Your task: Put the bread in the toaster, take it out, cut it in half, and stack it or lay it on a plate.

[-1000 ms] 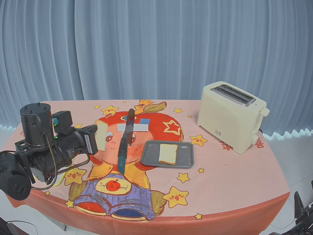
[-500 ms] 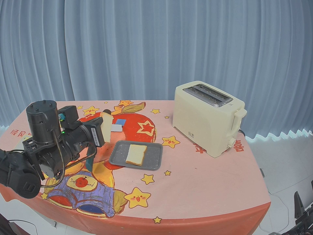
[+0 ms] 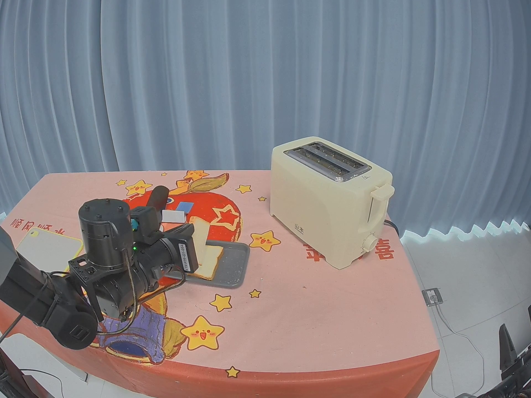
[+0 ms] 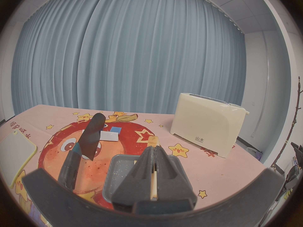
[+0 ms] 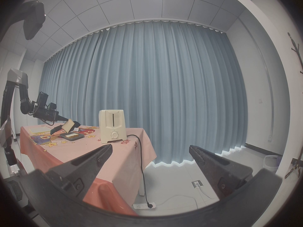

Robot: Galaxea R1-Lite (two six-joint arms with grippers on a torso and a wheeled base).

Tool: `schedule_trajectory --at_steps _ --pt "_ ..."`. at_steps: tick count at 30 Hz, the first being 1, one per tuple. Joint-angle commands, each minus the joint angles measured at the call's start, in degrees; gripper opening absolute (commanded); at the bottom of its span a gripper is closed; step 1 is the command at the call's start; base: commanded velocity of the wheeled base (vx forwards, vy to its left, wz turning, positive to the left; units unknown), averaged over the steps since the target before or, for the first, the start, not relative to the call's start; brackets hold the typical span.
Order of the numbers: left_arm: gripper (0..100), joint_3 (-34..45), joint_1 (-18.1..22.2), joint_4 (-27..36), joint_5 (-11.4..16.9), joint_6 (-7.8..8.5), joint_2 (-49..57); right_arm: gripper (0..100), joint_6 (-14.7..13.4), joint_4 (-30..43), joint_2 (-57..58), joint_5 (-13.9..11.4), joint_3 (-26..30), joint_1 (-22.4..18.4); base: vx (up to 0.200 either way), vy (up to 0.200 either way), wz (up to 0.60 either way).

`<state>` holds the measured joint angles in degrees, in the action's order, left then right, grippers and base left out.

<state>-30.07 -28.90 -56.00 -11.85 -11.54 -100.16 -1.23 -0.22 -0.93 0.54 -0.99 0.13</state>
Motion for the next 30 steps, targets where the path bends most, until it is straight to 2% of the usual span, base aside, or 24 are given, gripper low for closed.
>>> schedule_trajectory --at_steps 1,10,17,18,22,30 --pt "0 0.46 -0.28 -0.07 0.16 -0.06 0.23 100 0.0 -0.04 0.93 -0.01 0.99 0.04 0.0 0.0 0.0" --pt "0 0.81 -0.72 -0.16 2.53 -0.14 -0.13 100 0.0 -0.04 0.93 -0.01 0.99 0.04 0.0 0.0 0.0" --pt "0 0.54 -0.8 -0.16 2.71 -0.23 -0.48 100 0.0 -0.04 0.93 -0.01 0.99 -0.05 0.0 0.0 0.0" --pt "0 0.46 -0.8 -0.16 2.8 -0.41 -0.56 100 0.0 -0.04 0.93 -0.01 0.99 0.04 0.0 0.0 0.0" --pt "0 0.1 -0.89 -0.16 5.17 -3.92 -0.65 100 0.0 -0.04 0.93 -0.01 0.99 0.04 0.0 0.0 0.0" --pt "0 0.63 -0.8 -0.16 5.35 -4.36 -1.97 100 0.0 -0.04 0.93 -0.01 0.99 0.04 0.0 0.0 0.0"
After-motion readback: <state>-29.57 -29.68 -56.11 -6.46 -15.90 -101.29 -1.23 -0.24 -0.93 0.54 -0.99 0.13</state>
